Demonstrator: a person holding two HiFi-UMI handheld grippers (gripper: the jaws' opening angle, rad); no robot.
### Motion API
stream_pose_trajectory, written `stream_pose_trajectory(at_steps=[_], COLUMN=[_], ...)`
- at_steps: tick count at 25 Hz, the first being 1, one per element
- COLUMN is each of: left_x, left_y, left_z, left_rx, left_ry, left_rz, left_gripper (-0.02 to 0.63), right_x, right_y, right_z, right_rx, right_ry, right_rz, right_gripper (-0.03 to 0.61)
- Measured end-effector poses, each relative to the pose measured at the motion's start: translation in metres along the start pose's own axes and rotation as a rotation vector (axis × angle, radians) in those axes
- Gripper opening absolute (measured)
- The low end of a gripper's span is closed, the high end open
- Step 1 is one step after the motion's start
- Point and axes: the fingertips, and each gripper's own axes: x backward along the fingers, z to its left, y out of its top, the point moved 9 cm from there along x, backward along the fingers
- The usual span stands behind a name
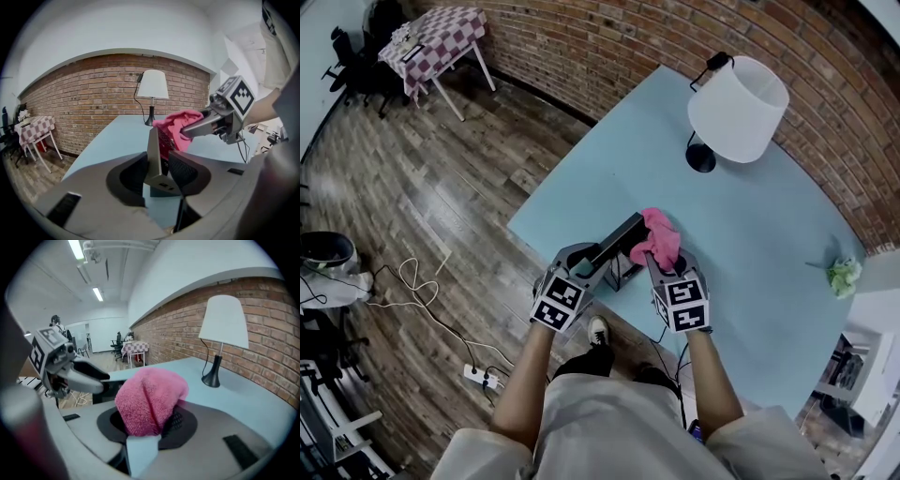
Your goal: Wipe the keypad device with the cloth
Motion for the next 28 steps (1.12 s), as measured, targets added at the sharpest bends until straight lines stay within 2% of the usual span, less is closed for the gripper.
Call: stream_pose_trajectory(at_steps=[4,8,16,24,28], left_x=[-0.001,-0.001,0.0,0.001,0.002], left_y=[0.0,-0.001,-0.002,-0.003,-0.003], left_z=[0.001,-0.001,-0.002,-0.001,0.0], left_rx=[0.001,-0.002,-0.038,-0.034,-0.036], left_ry=[0.003,0.003,0.008,0.009,0.009], left_rz=[-0.001,0.004,0.015,0.011,0.006], left_gripper=[0.19,0.19,0.19,0.19,0.19], right_x=[-0.005,-0.02,-0.031,-0.03,-0.028], right_y=[0.033,0.038,0.02,0.0,-0.016], right_z=[0.014,0.026,0.035,0.033,0.032], right_rx=[0.019,0.067,0.104,0.173,0.168], right_ry=[0.048,0.056,0.059,0.044,0.027], right_rz=[-0.088,-0.079,0.0,0.044,0.074], right_gripper=[0.129,0.13,0.13,0.132,0.133])
